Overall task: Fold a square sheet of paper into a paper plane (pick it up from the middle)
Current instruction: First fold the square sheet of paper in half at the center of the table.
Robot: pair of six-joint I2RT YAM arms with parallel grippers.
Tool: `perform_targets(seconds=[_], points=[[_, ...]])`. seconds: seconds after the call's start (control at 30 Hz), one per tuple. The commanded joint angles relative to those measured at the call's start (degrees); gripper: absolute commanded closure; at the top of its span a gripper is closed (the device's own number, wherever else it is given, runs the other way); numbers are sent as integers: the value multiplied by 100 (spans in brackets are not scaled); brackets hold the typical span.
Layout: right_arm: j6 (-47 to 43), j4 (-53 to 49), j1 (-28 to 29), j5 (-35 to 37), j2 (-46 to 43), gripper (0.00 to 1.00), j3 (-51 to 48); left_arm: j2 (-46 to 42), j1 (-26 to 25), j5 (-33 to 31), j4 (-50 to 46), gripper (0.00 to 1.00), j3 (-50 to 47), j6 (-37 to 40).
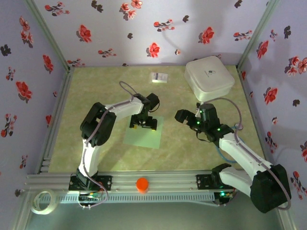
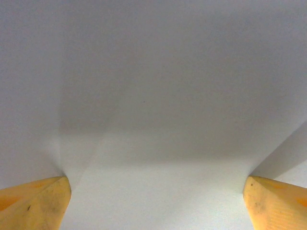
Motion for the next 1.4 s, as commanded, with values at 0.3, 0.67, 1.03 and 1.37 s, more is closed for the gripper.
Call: perform_targets(seconds=[0.3,0.67,1.03,1.37], points=[[95,-58,-31,-17,15,1,201,533,-37,65,2,10,-92,75],[106,-85,-29,4,17,1,230,364,-63,15,45,14,-87,49],[437,-393,-31,364,-20,1,243,-413,-81,4,552,43,-361,76],[633,-579,-31,691,-114,1,204,-1180,-72,220,1162,60,-671,40]])
